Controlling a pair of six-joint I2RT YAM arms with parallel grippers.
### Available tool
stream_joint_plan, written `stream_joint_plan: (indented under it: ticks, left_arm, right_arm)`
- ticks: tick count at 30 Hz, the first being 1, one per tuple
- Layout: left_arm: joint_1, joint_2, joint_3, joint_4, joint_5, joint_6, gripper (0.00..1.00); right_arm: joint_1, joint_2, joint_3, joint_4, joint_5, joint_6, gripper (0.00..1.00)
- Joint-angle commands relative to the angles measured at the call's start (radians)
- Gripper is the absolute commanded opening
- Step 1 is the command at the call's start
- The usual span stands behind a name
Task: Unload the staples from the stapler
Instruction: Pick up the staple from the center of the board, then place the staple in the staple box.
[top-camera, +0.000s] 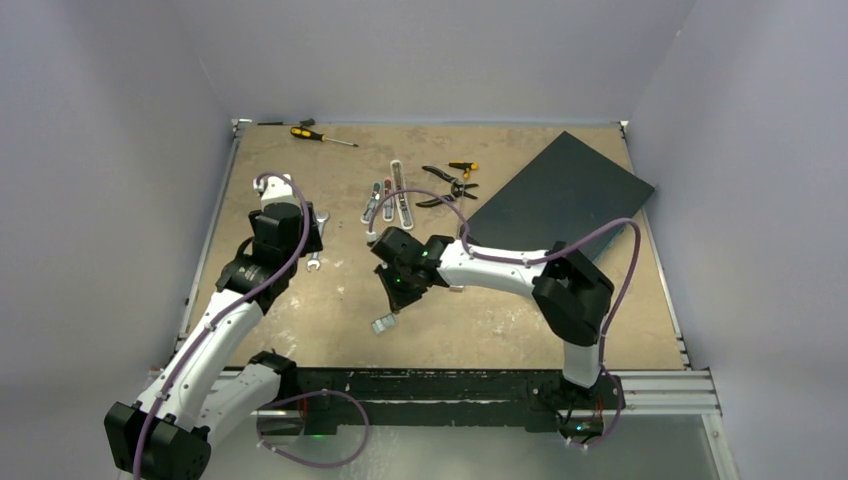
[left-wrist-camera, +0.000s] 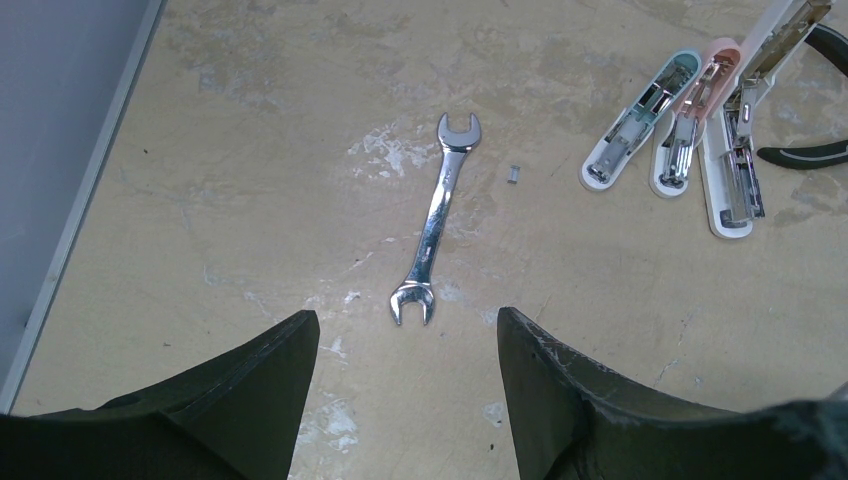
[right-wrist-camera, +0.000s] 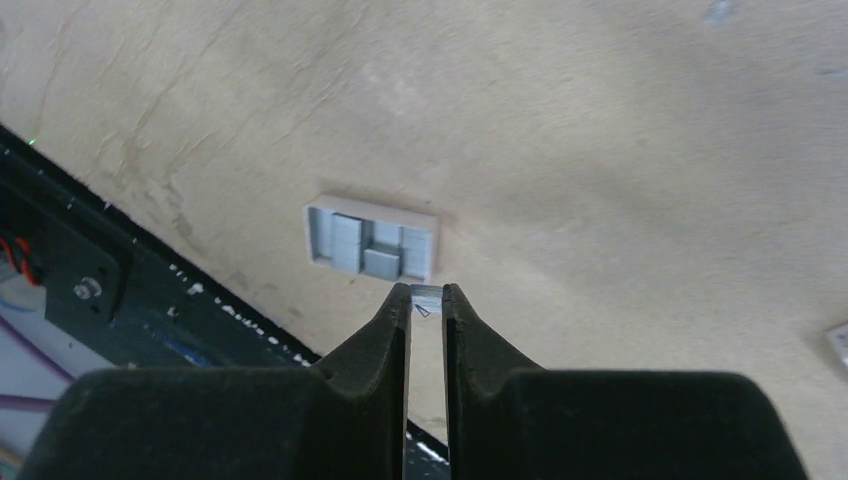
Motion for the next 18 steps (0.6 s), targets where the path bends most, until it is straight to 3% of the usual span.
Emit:
stream_joint_plan:
  ticks: [1, 18]
  left_arm:
    - [-0.008, -0.009, -0.005, 0.038, 0.004, 0.011, 0.64]
    - [-0.010, -0.011, -0.005, 0.038, 0.004, 0.011, 0.65]
  right_arm:
    - [0.037, 0.019, 0.053, 0.003, -0.052, 0.022, 0.16]
    - [0.052, 0.061, 0.099, -0.020, 0.057, 0.026, 0.18]
